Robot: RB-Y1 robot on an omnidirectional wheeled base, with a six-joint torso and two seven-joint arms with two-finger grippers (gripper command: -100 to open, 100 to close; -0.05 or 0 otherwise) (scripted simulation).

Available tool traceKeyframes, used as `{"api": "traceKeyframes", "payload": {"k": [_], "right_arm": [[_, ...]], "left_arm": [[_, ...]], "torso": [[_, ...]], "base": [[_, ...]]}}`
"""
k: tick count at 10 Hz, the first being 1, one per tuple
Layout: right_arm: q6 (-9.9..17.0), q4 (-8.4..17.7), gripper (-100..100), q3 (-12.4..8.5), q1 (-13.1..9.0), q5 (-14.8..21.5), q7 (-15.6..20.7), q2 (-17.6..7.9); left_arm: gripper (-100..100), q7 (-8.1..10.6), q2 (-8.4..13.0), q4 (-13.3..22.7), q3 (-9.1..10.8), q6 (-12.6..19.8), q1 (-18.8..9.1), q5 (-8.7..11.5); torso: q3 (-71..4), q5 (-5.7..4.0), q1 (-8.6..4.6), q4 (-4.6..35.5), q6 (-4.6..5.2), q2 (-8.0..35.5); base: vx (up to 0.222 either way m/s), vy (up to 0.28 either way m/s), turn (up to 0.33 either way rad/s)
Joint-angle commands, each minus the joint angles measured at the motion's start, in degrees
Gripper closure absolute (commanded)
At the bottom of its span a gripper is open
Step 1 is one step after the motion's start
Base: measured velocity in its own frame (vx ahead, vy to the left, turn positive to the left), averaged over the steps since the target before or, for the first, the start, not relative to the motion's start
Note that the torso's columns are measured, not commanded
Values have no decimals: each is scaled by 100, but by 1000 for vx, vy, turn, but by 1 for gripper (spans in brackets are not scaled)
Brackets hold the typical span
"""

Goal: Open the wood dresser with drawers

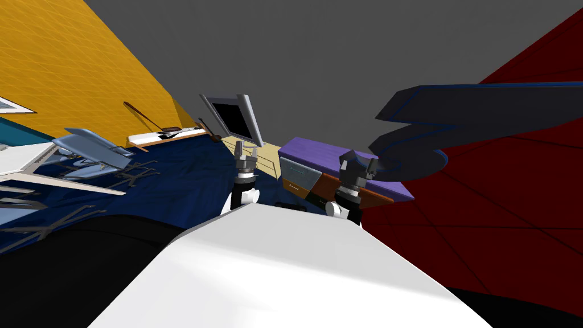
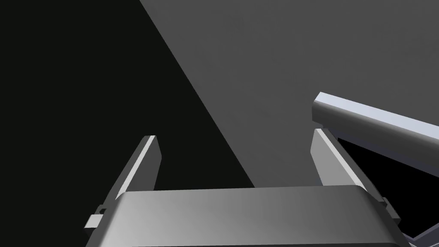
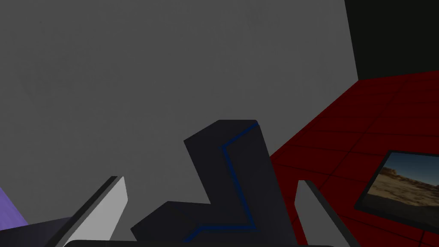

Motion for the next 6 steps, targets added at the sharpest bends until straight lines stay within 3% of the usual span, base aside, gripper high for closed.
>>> {"api": "traceKeyframes", "payload": {"k": [1,6], "right_arm": [[0,0,0,0,0,0,0,0],[0,-1,0,0,0,0,0,0]], "left_arm": [[0,0,0,0,0,0,0,0],[0,0,0,-1,0,0,0,0]], "torso": [[-467,0,0,235,0,232],[-4536,0,0,2268,0,2269]], "base": [[0,0,0],[0,0,0]]}}
